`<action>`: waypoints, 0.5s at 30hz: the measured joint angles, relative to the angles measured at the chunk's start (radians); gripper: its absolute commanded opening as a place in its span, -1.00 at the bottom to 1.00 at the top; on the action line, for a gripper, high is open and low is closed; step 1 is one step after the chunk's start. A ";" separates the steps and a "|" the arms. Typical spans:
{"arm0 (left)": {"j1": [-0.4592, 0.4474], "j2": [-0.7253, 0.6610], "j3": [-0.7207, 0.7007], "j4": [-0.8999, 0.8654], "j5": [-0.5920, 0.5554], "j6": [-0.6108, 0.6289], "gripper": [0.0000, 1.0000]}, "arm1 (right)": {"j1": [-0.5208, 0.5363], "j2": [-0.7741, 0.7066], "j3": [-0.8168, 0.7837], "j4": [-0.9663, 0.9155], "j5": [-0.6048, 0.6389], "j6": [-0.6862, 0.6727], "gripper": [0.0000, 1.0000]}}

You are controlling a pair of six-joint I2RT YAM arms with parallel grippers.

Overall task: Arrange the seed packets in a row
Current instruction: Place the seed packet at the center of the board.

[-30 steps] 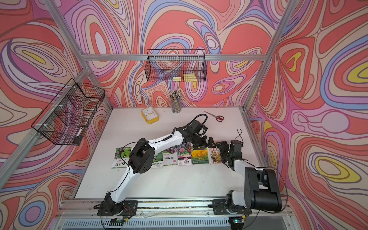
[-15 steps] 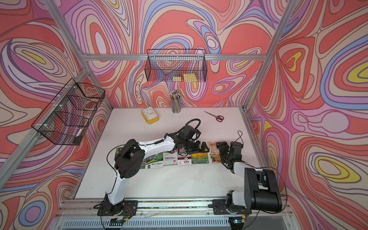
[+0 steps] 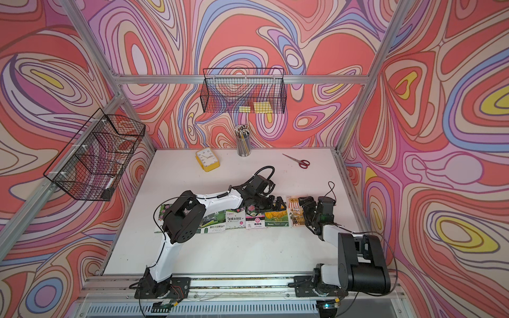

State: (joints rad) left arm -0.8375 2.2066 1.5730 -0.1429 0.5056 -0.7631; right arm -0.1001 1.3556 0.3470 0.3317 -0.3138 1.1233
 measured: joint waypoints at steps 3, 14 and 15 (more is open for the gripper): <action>-0.001 0.008 0.016 0.002 0.008 0.000 0.98 | 0.006 0.000 0.000 0.001 0.003 0.004 0.66; -0.008 0.028 0.035 0.006 0.027 -0.004 0.98 | 0.011 -0.004 -0.002 -0.003 0.015 0.009 0.66; -0.009 0.028 0.035 0.006 0.029 -0.005 0.98 | 0.011 -0.005 -0.002 -0.004 0.017 0.009 0.66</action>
State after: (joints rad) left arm -0.8463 2.2345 1.6085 -0.1371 0.5346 -0.7677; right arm -0.0891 1.3506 0.3454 0.3279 -0.2966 1.1320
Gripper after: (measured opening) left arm 0.992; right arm 0.827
